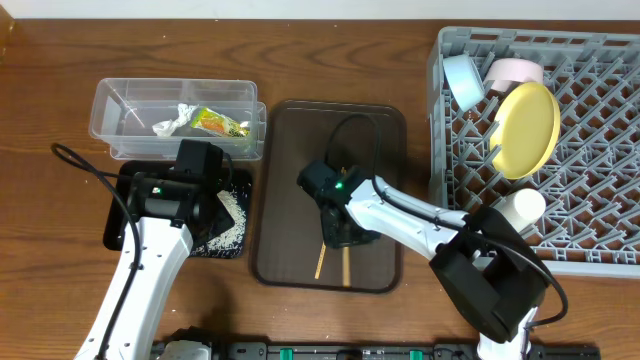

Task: Sort waste into correct bins and load items into the dishwasher rack
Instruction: 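Reach the right gripper to the chopsticks and grasp one chopstick, then carry the chopstick to the rack and insert it upright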

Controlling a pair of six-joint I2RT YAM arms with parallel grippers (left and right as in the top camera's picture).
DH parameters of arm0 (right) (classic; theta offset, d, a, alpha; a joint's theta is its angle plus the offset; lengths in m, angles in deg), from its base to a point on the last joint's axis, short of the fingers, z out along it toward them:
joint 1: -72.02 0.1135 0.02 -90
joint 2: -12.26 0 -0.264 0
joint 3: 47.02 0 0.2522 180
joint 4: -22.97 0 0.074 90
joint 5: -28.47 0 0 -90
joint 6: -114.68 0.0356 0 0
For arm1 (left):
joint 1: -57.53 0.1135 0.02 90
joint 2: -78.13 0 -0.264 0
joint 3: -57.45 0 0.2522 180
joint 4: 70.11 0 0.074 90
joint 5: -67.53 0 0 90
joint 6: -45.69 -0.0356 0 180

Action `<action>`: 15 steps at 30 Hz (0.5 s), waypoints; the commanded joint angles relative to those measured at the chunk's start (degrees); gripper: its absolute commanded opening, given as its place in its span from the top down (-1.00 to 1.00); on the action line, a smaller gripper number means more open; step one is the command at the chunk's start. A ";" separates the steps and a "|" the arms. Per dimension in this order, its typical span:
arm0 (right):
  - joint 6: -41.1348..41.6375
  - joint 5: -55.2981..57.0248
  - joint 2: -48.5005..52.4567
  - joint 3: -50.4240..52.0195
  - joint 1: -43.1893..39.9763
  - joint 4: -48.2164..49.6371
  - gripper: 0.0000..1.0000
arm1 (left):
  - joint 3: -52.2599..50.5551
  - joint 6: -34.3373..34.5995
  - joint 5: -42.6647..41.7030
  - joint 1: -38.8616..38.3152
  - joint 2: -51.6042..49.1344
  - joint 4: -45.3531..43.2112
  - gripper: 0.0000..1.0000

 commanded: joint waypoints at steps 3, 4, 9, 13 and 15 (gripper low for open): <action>1.18 1.11 2.34 2.38 -0.87 0.13 0.95 | -0.07 0.31 1.36 0.28 -0.33 0.35 -0.40; 1.18 1.09 2.29 2.29 -1.38 0.07 0.98 | -0.07 0.31 1.36 0.26 -0.33 0.35 -0.40; -0.11 1.07 0.09 1.11 -5.92 -1.77 0.98 | -0.07 0.31 1.36 0.26 -0.33 0.37 -0.41; -5.64 -0.09 -4.85 -1.53 -10.80 -4.22 0.98 | -0.07 0.31 1.36 0.26 -0.33 0.35 -0.40; -8.44 -0.90 -8.09 -2.80 -12.79 -5.16 0.98 | -0.07 0.31 1.36 0.26 -0.33 0.37 -0.40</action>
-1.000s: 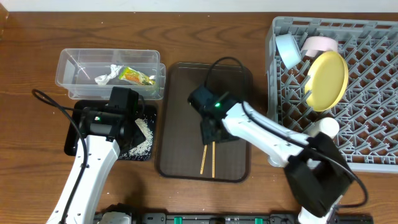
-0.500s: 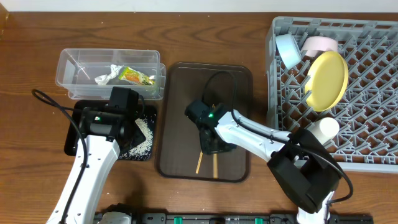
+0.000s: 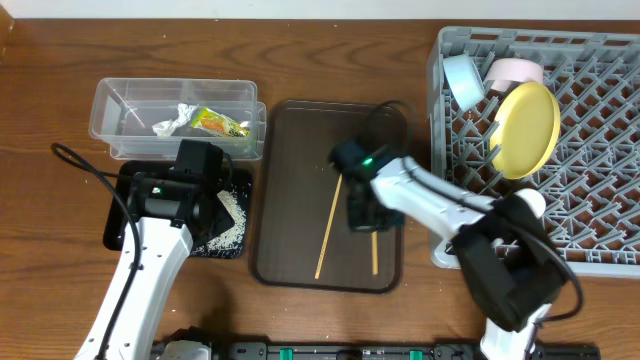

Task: Sort waste into correct bins and load items into the dishwasher rack
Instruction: 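Carry the chopstick to the rack and insert it upright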

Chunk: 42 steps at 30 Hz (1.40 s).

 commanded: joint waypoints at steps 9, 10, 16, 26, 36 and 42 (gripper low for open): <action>-11.87 0.76 -22.49 -3.72 -10.91 -2.43 0.98 | -0.07 0.33 1.36 0.26 -0.33 0.33 -0.40; -11.87 2.23 -23.34 -3.72 -11.80 -3.13 0.97 | -0.07 0.33 1.36 0.26 -0.33 0.33 -0.40; -14.93 9.99 -23.61 -3.63 -17.90 -6.82 0.98 | -0.07 0.33 1.36 0.28 -0.33 0.31 -0.40; -20.09 10.10 -18.88 -3.61 -24.70 -6.36 0.98 | -0.07 0.31 1.36 0.26 -0.33 0.11 -0.40; -21.64 9.09 -15.52 -3.67 -25.44 -4.37 0.73 | -0.07 0.31 1.33 0.26 -0.33 0.09 -0.40; -21.66 5.81 -19.43 -6.43 -25.27 -3.76 -0.02 | -0.07 0.33 1.36 0.28 -0.33 0.09 -0.40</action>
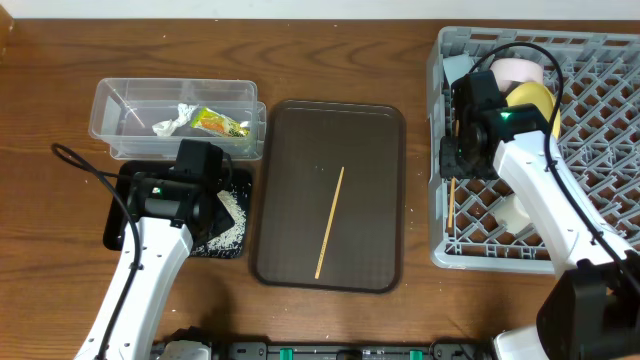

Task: Sort waste into correct bins and load items into the dishwasher rack
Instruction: 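Carry the chopstick to the rack and insert it upright, then return the right gripper to the tray and grasp the second chopstick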

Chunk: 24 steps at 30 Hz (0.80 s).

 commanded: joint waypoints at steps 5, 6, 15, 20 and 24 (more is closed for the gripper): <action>-0.24 -10.56 -7.02 -6.45 2.49 3.56 0.00 | -0.07 0.33 1.33 0.26 -0.33 0.13 -0.40; -0.24 -12.50 -7.58 -6.49 3.63 5.11 0.01 | -0.07 0.33 1.33 0.26 -0.33 0.13 -0.40; 8.87 -12.96 -4.42 -4.07 17.68 9.11 -0.02 | -0.07 0.33 1.31 0.26 -0.33 0.17 -0.40; 13.46 -12.79 2.36 -3.67 25.18 9.60 -0.02 | -0.07 0.33 1.31 0.26 -0.33 0.15 -0.40; 16.46 -12.76 8.70 -3.67 29.53 10.75 -0.01 | -0.07 0.33 1.31 0.26 -0.33 0.17 -0.40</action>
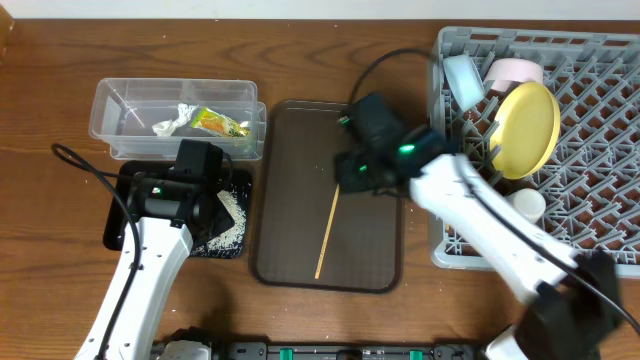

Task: Sort waste into correct bins and load items into the dishwasher rack
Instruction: 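Return the right gripper to the tray and grasp the second chopstick, then carry the second chopstick to the rack and insert it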

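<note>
One wooden chopstick point(330, 224) lies slantwise on the dark brown tray point(290, 260). My right gripper point(349, 172) hangs over the tray's upper right part, just above the chopstick's upper end, with no chopstick in it. The grey dishwasher rack point(600, 190) at the right holds a yellow plate point(527, 129), a pink bowl point(516, 72), a pale blue cup point(463, 78) and a white cup point(524, 206). My left gripper point(190, 205) sits over the black tray with rice point(232, 215); its fingers are hidden under the wrist.
A clear plastic bin point(110, 108) at the back left holds a crumpled wrapper point(215, 122) and white scraps. The right arm's cable loops above the tray's far right corner. Bare wooden table runs along the front edge and the far left.
My right gripper was at the rack's left edge, shut on a chopstick. Now it is back over the tray's upper right without that chopstick. The left arm has not moved.
My right gripper was low over two chopsticks at the tray's front. It then held one chopstick over the tray's right side, and later held it at the rack's left edge. Now it is over the tray again, near the one chopstick lying there.
</note>
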Controlling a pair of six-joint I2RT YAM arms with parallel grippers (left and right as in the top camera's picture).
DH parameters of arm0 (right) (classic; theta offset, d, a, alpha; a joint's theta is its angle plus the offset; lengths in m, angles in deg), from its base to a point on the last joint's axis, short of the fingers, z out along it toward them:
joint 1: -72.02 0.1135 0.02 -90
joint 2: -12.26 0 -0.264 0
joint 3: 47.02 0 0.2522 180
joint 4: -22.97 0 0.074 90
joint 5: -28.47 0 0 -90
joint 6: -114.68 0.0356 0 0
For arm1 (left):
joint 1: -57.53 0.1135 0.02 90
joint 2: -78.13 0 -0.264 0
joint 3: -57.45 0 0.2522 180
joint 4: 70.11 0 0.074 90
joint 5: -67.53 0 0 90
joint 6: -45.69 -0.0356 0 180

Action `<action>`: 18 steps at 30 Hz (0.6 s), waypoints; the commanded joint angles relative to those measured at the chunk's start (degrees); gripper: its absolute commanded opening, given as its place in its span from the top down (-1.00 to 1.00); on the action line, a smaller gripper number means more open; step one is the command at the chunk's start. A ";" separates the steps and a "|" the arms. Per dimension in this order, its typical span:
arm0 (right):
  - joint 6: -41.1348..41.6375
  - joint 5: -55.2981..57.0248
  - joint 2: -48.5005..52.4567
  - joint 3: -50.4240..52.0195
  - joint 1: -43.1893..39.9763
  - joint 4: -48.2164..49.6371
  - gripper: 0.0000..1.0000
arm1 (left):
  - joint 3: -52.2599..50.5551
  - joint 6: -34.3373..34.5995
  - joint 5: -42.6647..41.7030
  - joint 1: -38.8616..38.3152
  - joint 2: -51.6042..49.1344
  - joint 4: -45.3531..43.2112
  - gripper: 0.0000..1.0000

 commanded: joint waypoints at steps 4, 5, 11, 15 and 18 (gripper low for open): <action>9.75 -0.13 9.84 0.70 5.68 0.70 -0.01 | -0.07 0.33 1.31 0.26 -0.33 0.17 -0.40; 10.91 -0.13 11.15 0.70 6.12 0.74 0.00 | -0.07 0.33 1.31 0.26 -0.33 0.17 -0.40; 16.85 -0.17 17.81 0.70 7.37 -0.15 0.02 | -0.07 0.33 1.31 0.26 -0.33 0.20 -0.40; 17.07 -0.07 19.39 0.70 7.34 -0.37 0.11 | -0.07 0.33 1.33 0.26 -0.33 0.20 -0.40; 17.27 2.16 19.54 0.70 7.30 -0.63 0.38 | -0.07 0.31 1.33 0.28 -0.33 0.20 -0.40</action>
